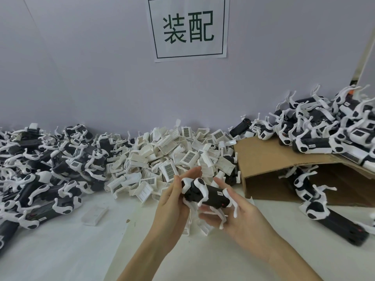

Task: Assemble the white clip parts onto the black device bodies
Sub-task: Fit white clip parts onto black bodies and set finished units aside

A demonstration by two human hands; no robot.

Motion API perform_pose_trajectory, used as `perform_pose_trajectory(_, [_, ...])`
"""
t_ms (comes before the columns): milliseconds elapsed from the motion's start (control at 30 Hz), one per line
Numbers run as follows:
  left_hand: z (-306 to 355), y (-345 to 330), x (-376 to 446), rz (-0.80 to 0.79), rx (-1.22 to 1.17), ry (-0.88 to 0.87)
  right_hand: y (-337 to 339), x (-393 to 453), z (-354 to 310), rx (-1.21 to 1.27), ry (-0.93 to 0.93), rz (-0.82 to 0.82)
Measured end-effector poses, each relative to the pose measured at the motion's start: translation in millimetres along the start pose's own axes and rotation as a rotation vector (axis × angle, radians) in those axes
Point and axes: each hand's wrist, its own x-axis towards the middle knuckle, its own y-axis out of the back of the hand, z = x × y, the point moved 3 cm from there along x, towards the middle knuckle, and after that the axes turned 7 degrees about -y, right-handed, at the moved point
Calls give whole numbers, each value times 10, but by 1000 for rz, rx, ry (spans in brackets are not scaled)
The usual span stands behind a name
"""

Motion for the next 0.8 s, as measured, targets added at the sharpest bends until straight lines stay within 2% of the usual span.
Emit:
perform_pose_trajectory(133, [-18,17,-4,62,270,-6,68,-25,-59,-106,62,111])
perform_pose_trajectory(267, [-26,18,-17,-43,412,2,120,-18,-87,-173,196,185])
perform_pose_trajectory(367, [-15,35,-21,-36,376,-19,134,-7,-65,-237,205,162])
perform_pose_trajectory(433, [21,62,-15,-28,382,-53,147,-16,-73,-396,201,146])
perform_pose_trajectory(567, [156,145,3,-214,454,-187,158,-95,-170,-758,219,78])
perform_pose_trajectory(633, [192,161,5,-272,461,-217,143,-132,-172,-806,283,59])
perform_pose_trajectory(700, [177,148,5,-179,464,-280,90,-137,-110,-855,386,72])
perform_pose_trajectory(800, [114,109,-29,169,311,-317,-29,-81,57,-988,480,93])
